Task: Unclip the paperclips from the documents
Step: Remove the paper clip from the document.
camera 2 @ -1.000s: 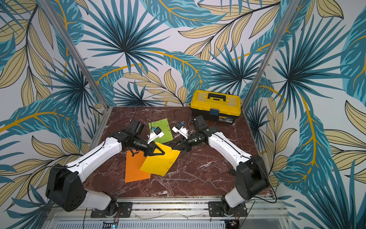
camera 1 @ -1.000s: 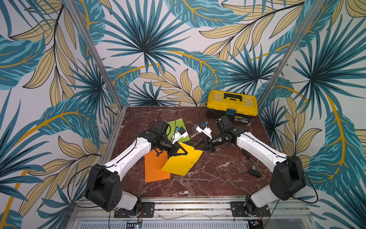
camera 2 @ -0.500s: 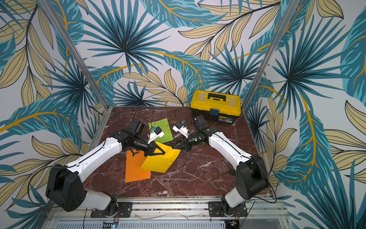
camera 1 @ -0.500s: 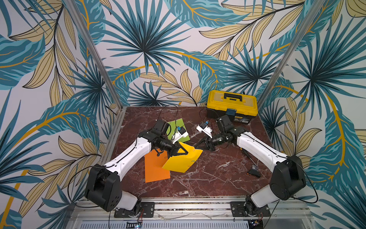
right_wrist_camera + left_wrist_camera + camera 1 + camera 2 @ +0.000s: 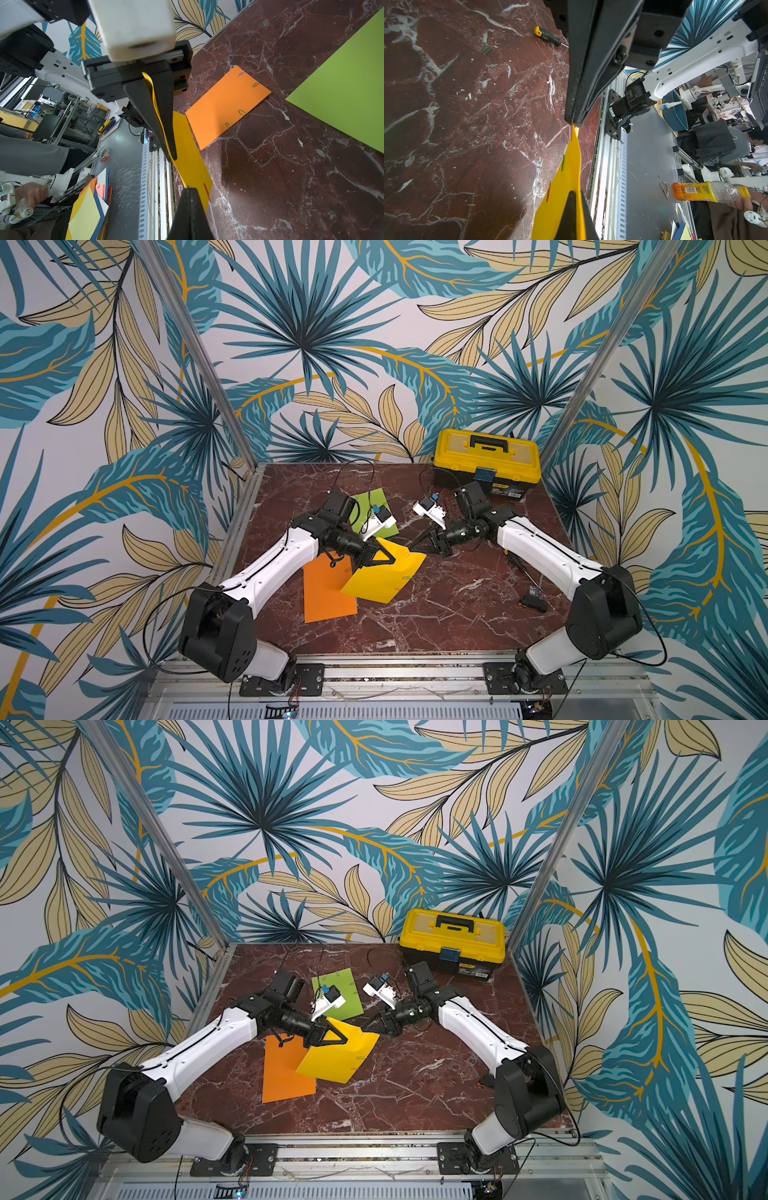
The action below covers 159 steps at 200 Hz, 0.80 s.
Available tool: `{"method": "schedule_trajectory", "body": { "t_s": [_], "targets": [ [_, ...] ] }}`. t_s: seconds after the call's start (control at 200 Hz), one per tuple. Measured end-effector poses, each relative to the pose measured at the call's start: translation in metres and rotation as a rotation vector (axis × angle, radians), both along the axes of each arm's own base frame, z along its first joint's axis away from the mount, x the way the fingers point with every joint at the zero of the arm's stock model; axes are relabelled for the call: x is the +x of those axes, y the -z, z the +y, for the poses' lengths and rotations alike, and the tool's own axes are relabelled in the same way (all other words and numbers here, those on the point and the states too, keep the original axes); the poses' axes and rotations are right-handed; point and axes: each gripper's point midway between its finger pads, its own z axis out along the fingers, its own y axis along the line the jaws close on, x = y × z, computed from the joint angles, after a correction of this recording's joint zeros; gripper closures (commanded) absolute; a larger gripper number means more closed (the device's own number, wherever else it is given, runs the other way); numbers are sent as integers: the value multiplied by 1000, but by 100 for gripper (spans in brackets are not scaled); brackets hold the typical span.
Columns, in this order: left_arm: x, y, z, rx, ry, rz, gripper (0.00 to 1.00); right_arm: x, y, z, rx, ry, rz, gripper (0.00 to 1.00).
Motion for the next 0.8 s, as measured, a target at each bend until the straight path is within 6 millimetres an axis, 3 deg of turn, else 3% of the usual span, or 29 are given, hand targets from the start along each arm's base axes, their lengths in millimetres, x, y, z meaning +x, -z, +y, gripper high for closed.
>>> {"method": "schedule_trajectory", "body": {
  "t_s": [0.796],
  "targets": [
    [2,1,0,7,-4,-12,100,1,1,-1,11,2,0,96]
  ]
}}
